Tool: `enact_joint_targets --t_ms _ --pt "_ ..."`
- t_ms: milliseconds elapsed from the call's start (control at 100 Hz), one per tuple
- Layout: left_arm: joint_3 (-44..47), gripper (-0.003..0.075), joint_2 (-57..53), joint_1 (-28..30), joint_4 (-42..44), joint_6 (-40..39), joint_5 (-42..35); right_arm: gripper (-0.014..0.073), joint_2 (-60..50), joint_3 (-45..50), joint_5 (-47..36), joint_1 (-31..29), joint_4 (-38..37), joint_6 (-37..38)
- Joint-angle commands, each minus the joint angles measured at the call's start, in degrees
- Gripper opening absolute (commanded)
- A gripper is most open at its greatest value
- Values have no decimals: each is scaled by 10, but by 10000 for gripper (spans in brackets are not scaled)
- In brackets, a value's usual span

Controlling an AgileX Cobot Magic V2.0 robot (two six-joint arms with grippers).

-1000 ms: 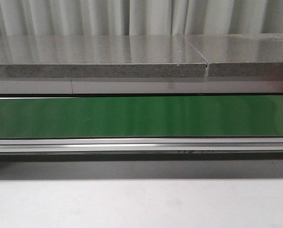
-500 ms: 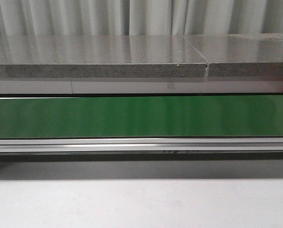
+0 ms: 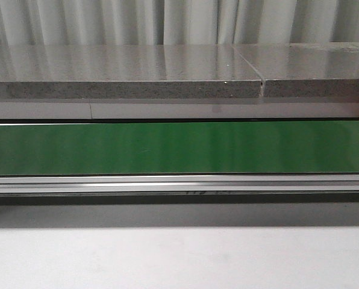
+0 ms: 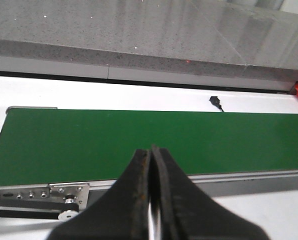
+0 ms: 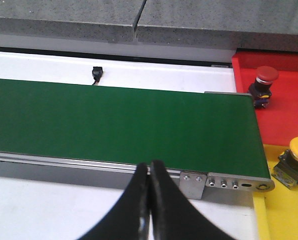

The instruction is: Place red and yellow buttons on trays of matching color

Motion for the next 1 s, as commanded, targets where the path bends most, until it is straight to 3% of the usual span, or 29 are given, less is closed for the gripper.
enact_joint_targets --t_ms 0,130,200,330,400,680,990 --pt "-18 -20 51 -3 -2 -13 -76 -66 4 -15 -40 -1 6 -5" --pt "-18 57 122 -3 0 -13 -96 -66 4 -15 -40 -1 6 -5" --pt "-18 173 156 -3 5 -13 -113 -66 4 -15 -40 -1 6 -5" --pt "-18 457 205 -3 25 -13 -152 -66 4 -15 -40 -1 6 -5" --pt "-23 544 229 0 27 -14 -162 -66 4 -15 -40 -1 6 -5" --pt "-92 510 324 92 19 -14 -149 -66 4 -15 -40 -1 6 -5" --pt "-215 510 451 223 19 -3 -14 -66 4 -15 -40 -1 6 -5"
